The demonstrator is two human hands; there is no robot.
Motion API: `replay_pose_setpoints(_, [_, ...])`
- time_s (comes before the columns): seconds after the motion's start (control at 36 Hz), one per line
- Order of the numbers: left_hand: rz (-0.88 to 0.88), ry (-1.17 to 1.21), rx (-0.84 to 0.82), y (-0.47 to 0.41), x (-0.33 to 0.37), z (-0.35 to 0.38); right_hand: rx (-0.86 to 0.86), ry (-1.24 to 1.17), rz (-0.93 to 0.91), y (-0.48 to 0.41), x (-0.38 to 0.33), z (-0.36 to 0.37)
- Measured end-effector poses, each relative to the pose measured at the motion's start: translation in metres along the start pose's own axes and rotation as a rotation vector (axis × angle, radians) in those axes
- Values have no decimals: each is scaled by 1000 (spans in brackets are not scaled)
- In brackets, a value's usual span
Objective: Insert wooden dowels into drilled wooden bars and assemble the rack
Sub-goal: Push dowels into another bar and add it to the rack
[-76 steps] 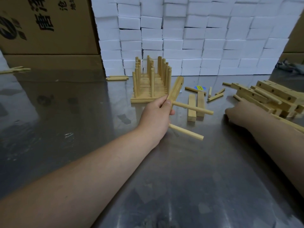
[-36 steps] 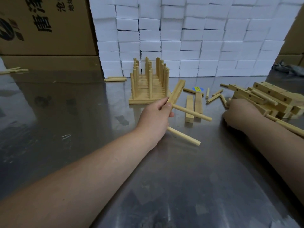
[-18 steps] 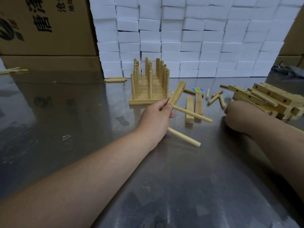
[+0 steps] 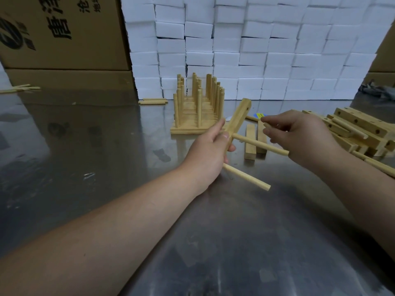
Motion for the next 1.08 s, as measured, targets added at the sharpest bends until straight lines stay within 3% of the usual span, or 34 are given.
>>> replay_pose_setpoints(0.11, [21,5,-28,0,1,2,-78,-87,20,1,2,3])
replay_pose_setpoints(0.25, [-2,27,-25,0,0,2,-12,-110,76,-9,9,-5])
replay_pose_setpoints(0.36, [-8,38,-21,2,1,2,-86,-185,165,-9,11,-2])
replay_pose_setpoints(0.47, [-5,37,-30,2,2,3,-145,-122,68,-1,1,3])
replay_pose_setpoints(0.58, [6,31,-48,2,3,3,-92,-151,17,3,-1,2])
replay_pose_setpoints(0.89, [36,-35,-80,0,2,5,-7,-146,56,2,-1,-7])
replay_pose_setpoints(1.08, [50,-107,-73,-1,3,3,-42,-152,65,2,0,-6])
Point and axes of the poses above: each hand's wrist, its own y-axis away from the middle knuckle, its own z-axis out of the palm, x = y × z, the point moved 7 cm from there along -y, towards the middle knuckle, and after that the axes turned 15 degrees about z, right-handed, at the moved point
